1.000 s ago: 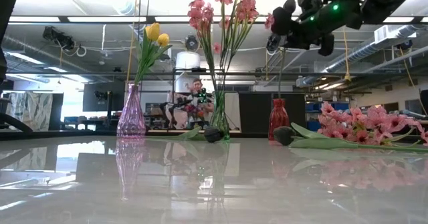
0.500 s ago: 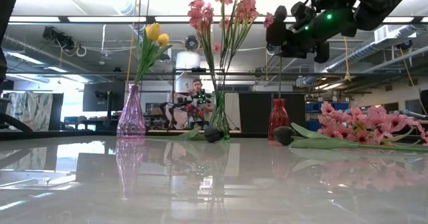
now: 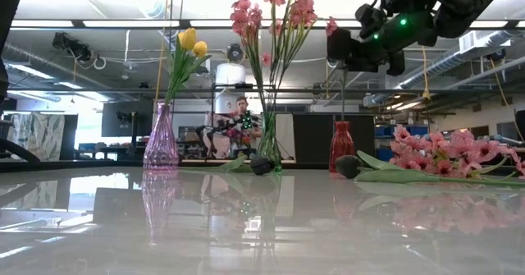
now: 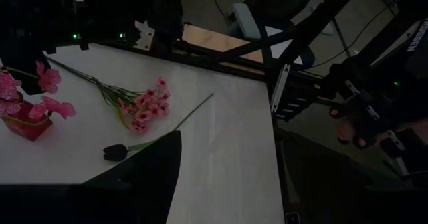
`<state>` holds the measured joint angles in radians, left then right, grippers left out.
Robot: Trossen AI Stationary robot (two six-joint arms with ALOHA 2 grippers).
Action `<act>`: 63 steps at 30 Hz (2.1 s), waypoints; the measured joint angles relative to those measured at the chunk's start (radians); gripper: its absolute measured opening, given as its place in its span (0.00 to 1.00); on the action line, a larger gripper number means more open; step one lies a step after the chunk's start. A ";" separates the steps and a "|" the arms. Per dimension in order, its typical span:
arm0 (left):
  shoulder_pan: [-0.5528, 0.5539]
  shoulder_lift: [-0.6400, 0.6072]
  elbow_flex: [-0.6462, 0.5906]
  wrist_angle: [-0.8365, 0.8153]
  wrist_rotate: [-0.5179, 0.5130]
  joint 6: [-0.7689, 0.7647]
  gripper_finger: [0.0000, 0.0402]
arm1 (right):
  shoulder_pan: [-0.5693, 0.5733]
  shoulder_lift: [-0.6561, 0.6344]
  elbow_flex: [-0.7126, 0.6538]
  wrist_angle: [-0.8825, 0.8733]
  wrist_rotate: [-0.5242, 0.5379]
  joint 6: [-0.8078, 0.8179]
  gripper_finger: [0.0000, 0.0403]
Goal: Sort flowers into vase by color
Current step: Put the bottom black flower into the red vase, then put the middle black flower into the red vase
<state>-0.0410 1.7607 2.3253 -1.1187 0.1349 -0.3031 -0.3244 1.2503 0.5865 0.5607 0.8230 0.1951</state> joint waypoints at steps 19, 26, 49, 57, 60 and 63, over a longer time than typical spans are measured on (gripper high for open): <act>0.000 0.000 0.000 0.000 0.000 0.004 0.67 | 0.027 -0.069 0.000 -0.001 0.048 -0.094 0.26; 0.000 0.000 0.000 0.000 0.000 0.003 0.67 | 0.072 -0.127 0.000 -0.002 0.072 -0.140 0.26; 0.000 0.000 0.000 0.000 0.000 0.003 0.67 | 0.530 -0.217 0.000 -0.045 0.107 -0.175 0.25; 0.000 0.000 0.000 0.000 0.000 0.003 0.67 | 0.685 -0.217 0.004 -0.118 0.179 -0.171 0.25; 0.000 0.000 0.000 0.000 0.000 0.003 0.67 | 0.703 -0.216 0.057 -0.260 0.121 -0.102 0.25; 0.000 0.000 0.000 0.000 0.000 0.003 0.67 | 0.675 -0.207 0.156 -0.484 -0.068 0.024 0.25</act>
<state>-0.0410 1.7607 2.3253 -1.1189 0.1347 -0.2996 0.3505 1.0434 0.7429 0.0764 0.7548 0.2186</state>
